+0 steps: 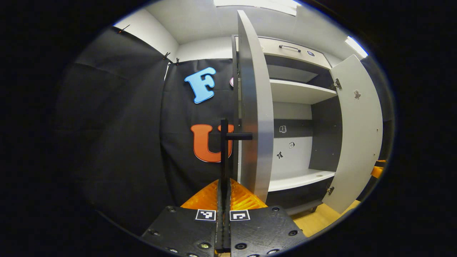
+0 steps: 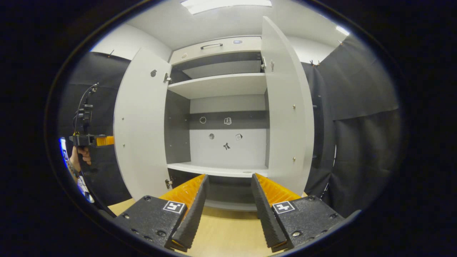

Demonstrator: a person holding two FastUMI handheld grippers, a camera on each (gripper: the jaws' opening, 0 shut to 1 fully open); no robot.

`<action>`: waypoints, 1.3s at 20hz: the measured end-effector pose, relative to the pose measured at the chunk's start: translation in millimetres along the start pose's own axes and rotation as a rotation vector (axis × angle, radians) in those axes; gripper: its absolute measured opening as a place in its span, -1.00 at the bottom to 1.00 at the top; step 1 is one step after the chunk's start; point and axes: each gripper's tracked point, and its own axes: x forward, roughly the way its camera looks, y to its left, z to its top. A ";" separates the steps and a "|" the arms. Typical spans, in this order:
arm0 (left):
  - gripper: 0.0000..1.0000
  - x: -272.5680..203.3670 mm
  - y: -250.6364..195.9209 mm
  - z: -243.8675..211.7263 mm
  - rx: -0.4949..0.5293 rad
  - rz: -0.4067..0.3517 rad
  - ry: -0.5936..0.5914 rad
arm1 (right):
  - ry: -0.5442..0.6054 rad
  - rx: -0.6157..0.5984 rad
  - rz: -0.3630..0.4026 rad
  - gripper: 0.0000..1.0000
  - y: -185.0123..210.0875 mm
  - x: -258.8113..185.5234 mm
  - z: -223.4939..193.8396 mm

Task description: Open the right door of the double-door shoe cabinet with the right hand, and open the left door with the left hand.

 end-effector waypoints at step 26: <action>-1.00 -51.1 -104.6 -27.6 -0.112 -0.084 -0.010 | 0.081 0.045 -0.026 0.50 -5.3 13.7 -28.1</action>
